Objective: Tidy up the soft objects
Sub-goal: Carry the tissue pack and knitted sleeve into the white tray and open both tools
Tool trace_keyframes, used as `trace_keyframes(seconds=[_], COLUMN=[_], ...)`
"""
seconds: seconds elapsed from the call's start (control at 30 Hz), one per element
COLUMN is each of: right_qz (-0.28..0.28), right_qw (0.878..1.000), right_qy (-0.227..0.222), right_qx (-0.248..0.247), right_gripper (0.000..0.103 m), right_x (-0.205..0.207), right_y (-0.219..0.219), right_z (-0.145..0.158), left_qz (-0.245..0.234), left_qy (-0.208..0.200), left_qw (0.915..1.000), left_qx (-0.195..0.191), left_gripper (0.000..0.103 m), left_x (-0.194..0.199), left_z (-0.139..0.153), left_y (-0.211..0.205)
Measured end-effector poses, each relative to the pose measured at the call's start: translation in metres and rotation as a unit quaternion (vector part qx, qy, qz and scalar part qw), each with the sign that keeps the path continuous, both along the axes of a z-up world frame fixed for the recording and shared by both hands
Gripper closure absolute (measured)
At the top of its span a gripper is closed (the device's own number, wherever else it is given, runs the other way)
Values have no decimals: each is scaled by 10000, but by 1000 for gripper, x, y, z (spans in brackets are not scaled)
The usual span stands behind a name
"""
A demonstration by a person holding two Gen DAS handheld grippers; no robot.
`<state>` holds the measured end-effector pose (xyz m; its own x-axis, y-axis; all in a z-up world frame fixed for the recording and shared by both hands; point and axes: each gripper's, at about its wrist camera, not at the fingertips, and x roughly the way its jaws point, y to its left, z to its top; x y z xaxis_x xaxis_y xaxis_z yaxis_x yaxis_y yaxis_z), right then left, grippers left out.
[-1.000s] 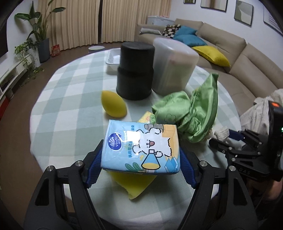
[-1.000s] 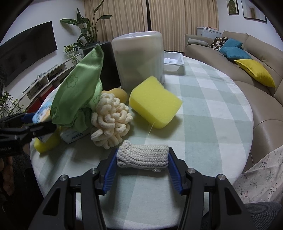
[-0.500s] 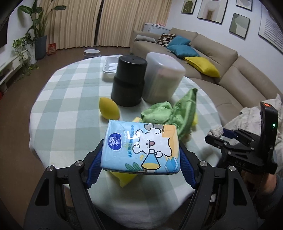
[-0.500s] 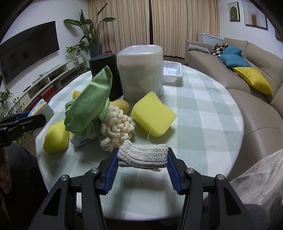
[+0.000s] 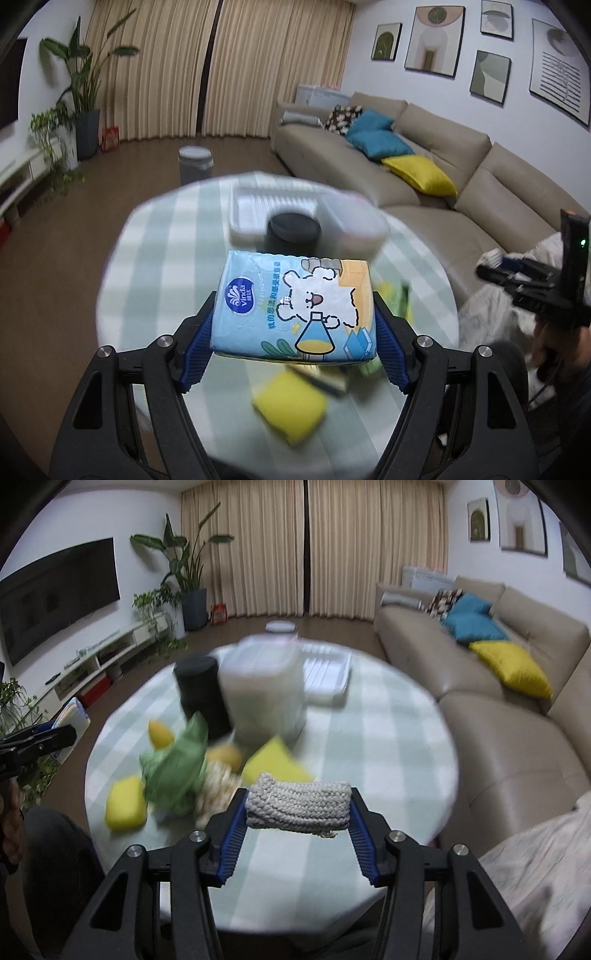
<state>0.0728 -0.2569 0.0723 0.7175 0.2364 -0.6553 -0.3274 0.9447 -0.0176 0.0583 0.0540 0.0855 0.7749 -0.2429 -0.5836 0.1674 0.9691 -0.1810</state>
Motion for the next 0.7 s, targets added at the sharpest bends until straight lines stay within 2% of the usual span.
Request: trace_keyframes(seconds=[0.2, 0.37, 0.57, 0.7], right_qz=[82, 184, 319, 493], right_qw=[9972, 9922, 9898, 9906], right_qy=[-715, -1152, -1165, -895], right_qx=[-179, -435, -756, -915], right_gripper=[48, 48, 48, 48], right_x=[45, 110, 200, 268], right_y=[-6, 1, 29, 61], right_z=[73, 128, 168, 177], left_qz=[2, -20, -147, -351], left_qy=[-448, -467, -519, -337], left_qw=[9977, 9965, 9921, 9903], left_qx=[500, 689, 1135, 1300], left_gripper=[29, 29, 29, 29], left_x=[63, 134, 206, 261], left_z=[59, 90, 111, 112], left_y=[8, 14, 4, -11])
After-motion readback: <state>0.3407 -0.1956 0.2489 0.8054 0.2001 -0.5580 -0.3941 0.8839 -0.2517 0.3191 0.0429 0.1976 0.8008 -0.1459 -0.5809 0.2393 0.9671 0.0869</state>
